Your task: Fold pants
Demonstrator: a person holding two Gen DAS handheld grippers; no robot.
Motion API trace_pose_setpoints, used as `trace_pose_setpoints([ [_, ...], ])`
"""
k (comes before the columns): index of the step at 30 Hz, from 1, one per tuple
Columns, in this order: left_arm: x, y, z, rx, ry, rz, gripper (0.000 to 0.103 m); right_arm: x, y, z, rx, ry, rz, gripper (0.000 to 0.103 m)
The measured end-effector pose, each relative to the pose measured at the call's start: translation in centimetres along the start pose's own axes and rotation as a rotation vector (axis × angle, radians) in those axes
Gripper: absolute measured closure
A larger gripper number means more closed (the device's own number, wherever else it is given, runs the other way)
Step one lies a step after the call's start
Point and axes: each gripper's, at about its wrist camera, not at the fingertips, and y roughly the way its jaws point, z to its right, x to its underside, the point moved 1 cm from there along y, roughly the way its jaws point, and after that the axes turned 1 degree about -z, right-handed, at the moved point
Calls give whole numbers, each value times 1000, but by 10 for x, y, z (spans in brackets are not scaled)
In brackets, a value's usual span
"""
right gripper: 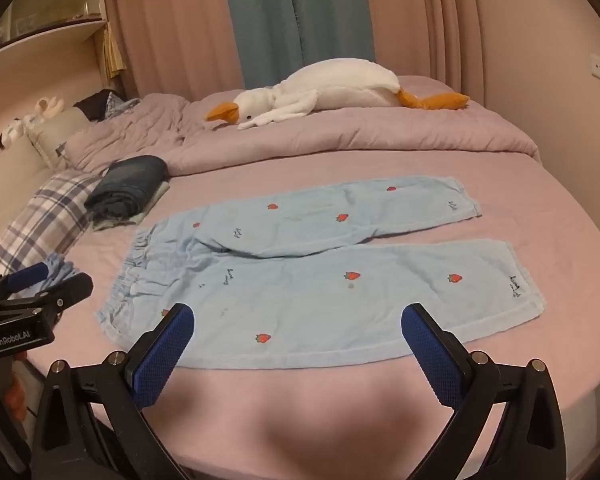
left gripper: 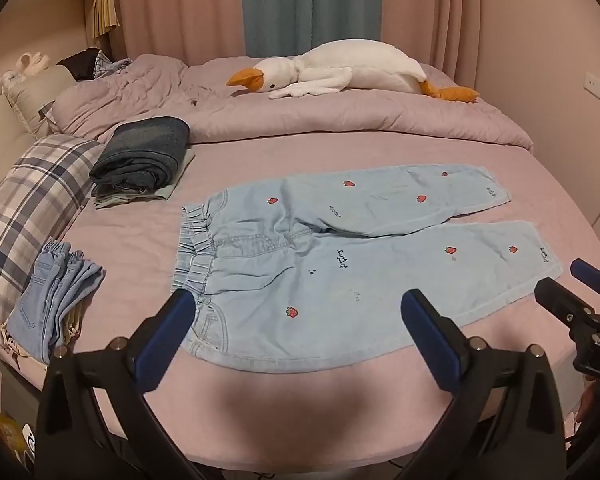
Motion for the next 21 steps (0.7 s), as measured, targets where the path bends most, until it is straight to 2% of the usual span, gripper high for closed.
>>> trace_pose_setpoints([
  [21,-1,-1,5,-6,2,9,0,-1,-1,0,1,3,3,0],
])
